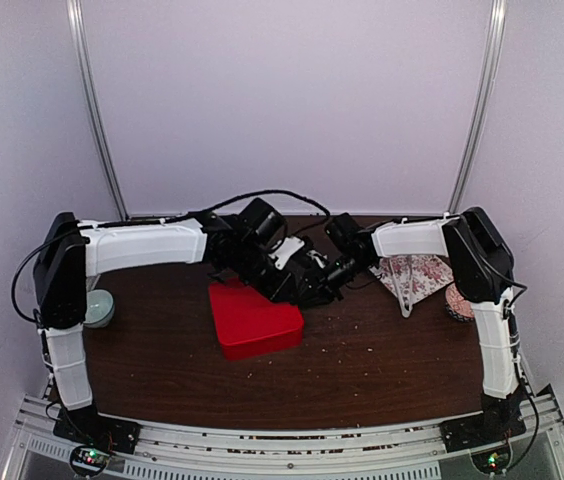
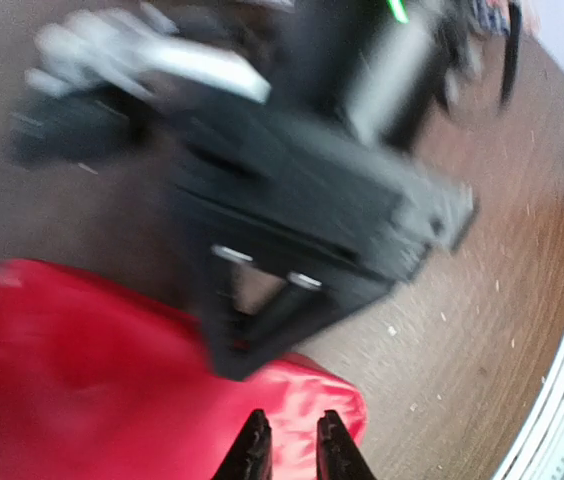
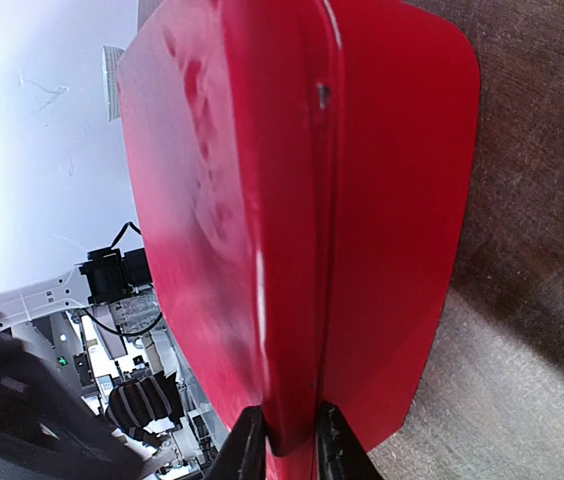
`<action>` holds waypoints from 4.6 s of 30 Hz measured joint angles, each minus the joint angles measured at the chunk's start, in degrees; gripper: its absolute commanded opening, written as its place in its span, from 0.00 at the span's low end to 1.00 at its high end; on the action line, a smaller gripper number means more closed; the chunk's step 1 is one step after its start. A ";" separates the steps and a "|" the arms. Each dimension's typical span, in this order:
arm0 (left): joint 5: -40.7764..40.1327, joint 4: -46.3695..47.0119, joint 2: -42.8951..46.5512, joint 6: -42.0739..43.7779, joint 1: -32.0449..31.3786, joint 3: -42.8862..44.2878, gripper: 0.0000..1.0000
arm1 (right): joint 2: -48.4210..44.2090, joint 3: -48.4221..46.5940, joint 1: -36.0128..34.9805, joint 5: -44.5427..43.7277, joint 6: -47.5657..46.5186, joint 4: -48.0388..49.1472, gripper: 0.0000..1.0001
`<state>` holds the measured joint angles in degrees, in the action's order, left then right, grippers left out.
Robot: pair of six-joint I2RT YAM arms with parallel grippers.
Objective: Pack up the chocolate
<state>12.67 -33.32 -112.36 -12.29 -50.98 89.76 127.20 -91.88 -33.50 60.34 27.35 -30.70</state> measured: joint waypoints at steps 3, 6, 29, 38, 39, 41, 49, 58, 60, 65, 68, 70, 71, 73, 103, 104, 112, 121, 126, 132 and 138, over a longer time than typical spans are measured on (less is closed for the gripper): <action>-2.47 -0.79 2.56 -0.20 3.54 2.89 0.20 | 0.00 0.15 0.00 0.13 0.04 0.24 0.17; -5.40 -1.05 3.26 -0.17 6.88 6.34 0.19 | 0.00 0.26 0.04 0.31 0.07 0.52 0.17; -6.54 -4.07 -14.91 -4.35 9.99 16.76 0.17 | 0.15 0.44 0.00 -0.02 1.60 1.16 0.18; -9.97 -11.32 -5.16 -3.41 13.81 14.80 0.21 | 0.15 0.59 -0.07 -0.15 1.84 1.53 0.21; -10.49 -11.80 -2.19 -3.17 14.32 13.20 0.21 | 0.15 0.66 -0.07 -0.17 1.84 1.66 0.21; -11.34 -12.63 2.73 -2.67 14.97 10.91 0.21 | 0.15 0.74 -0.07 -0.24 1.81 1.86 0.22; -12.90 -13.70 10.64 -2.19 15.50 1.20 0.20 | 0.15 0.74 -0.17 -0.59 1.84 2.05 0.23; -12.48 -10.29 3.98 -3.52 18.27 -6.97 0.17 | 0.13 0.74 -0.28 -1.01 1.55 2.03 0.24; -12.11 -10.14 3.87 -3.87 18.43 -7.26 0.18 | 0.13 0.74 -0.28 -1.03 1.53 2.08 0.25; -11.85 -10.23 4.07 -3.93 18.43 -7.15 0.34 | 0.09 0.74 -0.28 -1.44 1.53 1.92 0.37; -11.52 -11.45 4.07 -3.78 18.49 -5.88 0.50 | 0.02 0.72 -0.28 -2.62 1.44 1.29 0.50; -10.95 -11.80 4.07 -3.34 18.88 -4.68 0.57 | -0.22 0.74 -0.31 -3.98 1.31 0.63 0.57; -10.54 -11.78 4.07 -3.32 19.10 -4.02 0.60 | -0.46 0.74 -0.35 -4.96 1.11 0.24 0.62; -9.44 -11.69 4.07 -3.08 19.74 -2.86 0.63 | -1.25 0.87 -0.39 -6.80 1.05 -0.48 0.68; 7.41 6.58 11.54 -6.08 21.00 -25.38 0.64 | -20.48 31.41 -7.89 -10.80 24.30 28.55 0.75; 7.37 6.29 13.03 -6.32 20.22 -26.93 0.64 | -20.37 31.26 -6.86 -10.80 24.28 28.30 0.75; 10.60 4.24 21.20 -6.91 8.55 -33.20 0.64 | -13.38 17.86 1.16 -12.11 20.35 21.75 0.74; 10.14 2.75 25.99 -5.57 16.81 -29.09 0.70 | -22.18 23.43 3.48 -14.21 15.30 17.79 0.77; 7.41 1.31 14.38 -3.65 21.33 -14.62 0.75 | -31.63 36.98 3.19 -14.88 16.26 18.18 0.78; 7.96 1.57 0.63 -2.27 21.14 -4.72 0.74 | -32.04 43.21 -7.21 -14.91 23.19 25.77 0.79; 11.61 2.01 -2.43 -2.01 20.65 -5.77 0.67 | -28.74 43.39 -11.10 -14.01 30.99 36.63 0.79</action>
<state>24.27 -31.31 -114.78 -14.31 -30.33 83.99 98.45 -48.49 -44.60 46.33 58.35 5.93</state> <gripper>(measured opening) 0.696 0.789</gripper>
